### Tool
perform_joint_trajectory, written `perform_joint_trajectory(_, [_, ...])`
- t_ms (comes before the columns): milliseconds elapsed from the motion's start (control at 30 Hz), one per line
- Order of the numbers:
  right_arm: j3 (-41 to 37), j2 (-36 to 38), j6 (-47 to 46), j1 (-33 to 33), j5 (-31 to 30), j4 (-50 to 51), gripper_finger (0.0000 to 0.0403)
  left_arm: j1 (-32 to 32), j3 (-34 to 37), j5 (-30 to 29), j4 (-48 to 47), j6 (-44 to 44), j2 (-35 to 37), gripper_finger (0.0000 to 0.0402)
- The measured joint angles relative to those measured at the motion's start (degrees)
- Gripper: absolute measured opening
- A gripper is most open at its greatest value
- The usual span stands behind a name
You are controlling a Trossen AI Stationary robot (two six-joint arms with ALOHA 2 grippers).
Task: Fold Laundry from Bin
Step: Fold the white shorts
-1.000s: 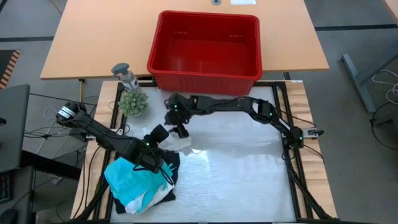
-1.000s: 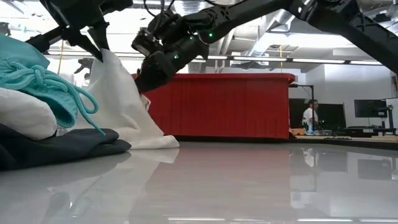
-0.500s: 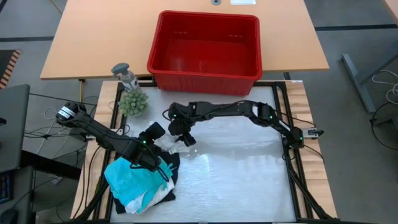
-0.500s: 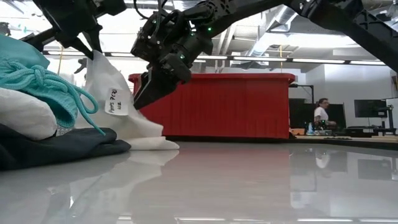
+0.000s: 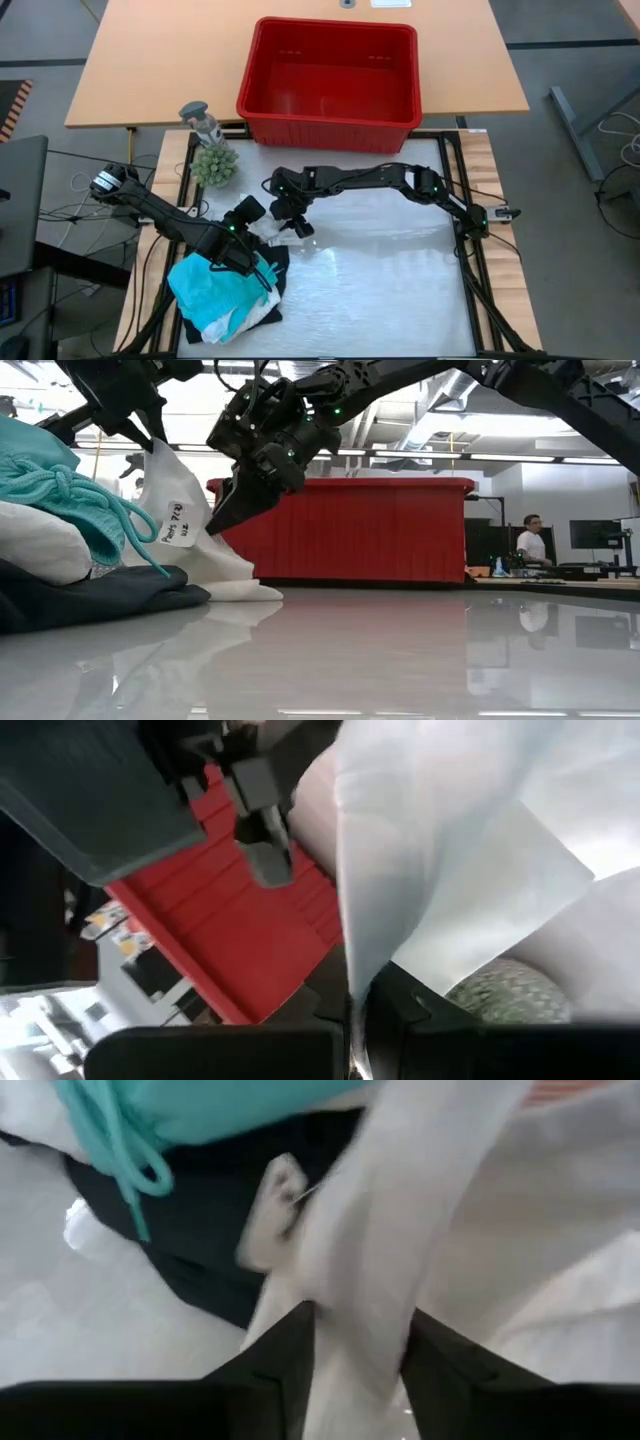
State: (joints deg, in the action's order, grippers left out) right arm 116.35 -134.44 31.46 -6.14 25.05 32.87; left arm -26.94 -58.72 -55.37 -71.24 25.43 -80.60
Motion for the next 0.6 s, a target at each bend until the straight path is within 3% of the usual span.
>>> perform_joint_trajectory(133, [0.01, 0.11, 0.0, 0.41, 0.62, -0.54, 0.011, 0.0, 0.0, -2.68, 0.02, 0.82, 0.0, 0.0])
perform_joint_trajectory(267, [0.01, 0.1, 0.0, 0.65, 0.6, -0.06, 0.0025, 0.0, 0.0, -3.9, 0.02, -1.34, 0.0, 0.0])
perform_joint_trajectory(367, [0.01, 0.1, -1.86, 0.65, -0.75, -0.14, 0.0021, 0.0, 0.0, -3.92, 0.02, -3.76, 0.0, 0.0])
perform_joint_trajectory(467, [0.01, 0.51, -4.54, 0.65, -8.08, 1.84, 0.0021, 0.01, 0.0, -3.9, 0.08, -6.81, 0.0, 0.0])
perform_joint_trajectory(600, [0.05, 3.32, -6.71, 0.58, -26.13, 7.49, 0.0021, 0.07, 0.0, -3.51, 0.06, -11.18, 0.0, 0.0])
